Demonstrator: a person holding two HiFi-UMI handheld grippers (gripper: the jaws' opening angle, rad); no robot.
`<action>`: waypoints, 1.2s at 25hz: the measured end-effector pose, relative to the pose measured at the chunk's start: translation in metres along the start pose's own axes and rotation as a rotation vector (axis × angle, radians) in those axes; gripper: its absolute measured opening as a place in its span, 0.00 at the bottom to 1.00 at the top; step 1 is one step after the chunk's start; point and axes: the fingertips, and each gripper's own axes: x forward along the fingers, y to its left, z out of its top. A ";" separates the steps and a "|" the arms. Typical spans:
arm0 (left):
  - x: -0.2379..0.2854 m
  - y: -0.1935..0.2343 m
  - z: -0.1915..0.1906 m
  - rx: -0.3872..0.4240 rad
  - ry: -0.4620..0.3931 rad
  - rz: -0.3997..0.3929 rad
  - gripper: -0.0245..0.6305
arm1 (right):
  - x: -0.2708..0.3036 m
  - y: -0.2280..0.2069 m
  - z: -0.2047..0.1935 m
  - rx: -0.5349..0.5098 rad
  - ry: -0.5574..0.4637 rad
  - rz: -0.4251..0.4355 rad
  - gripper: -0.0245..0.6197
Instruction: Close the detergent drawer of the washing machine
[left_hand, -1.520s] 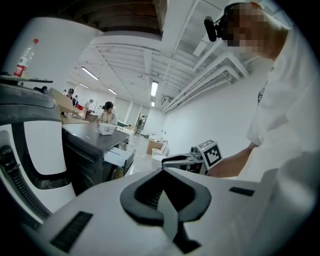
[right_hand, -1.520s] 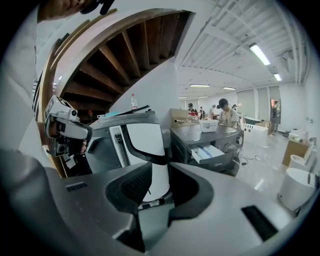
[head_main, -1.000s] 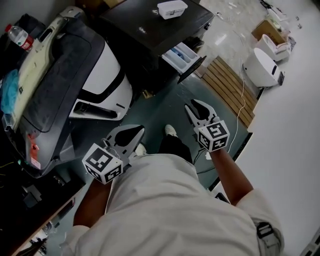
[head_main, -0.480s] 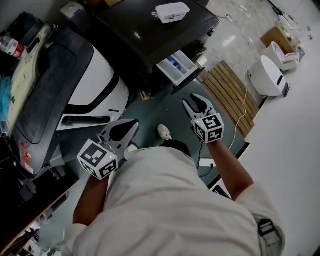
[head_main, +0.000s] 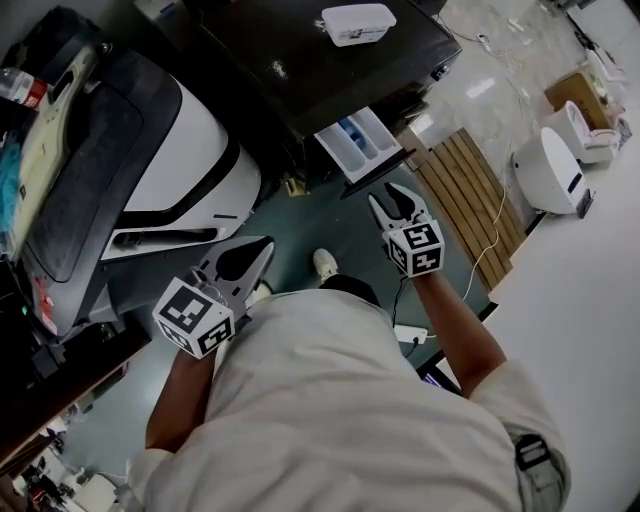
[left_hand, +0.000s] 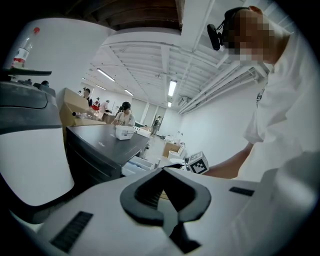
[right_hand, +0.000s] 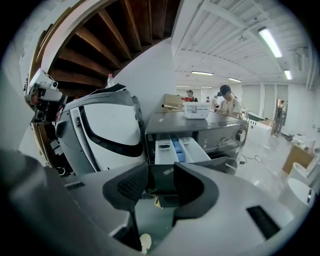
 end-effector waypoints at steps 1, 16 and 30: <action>0.002 0.000 0.001 -0.002 -0.001 0.008 0.03 | 0.003 -0.003 -0.001 -0.003 0.004 0.005 0.26; 0.032 -0.012 -0.006 -0.043 -0.015 0.090 0.03 | 0.029 -0.038 -0.013 -0.050 0.037 0.033 0.31; 0.035 -0.013 -0.009 -0.067 -0.023 0.145 0.03 | 0.038 -0.044 -0.014 -0.043 0.038 0.016 0.31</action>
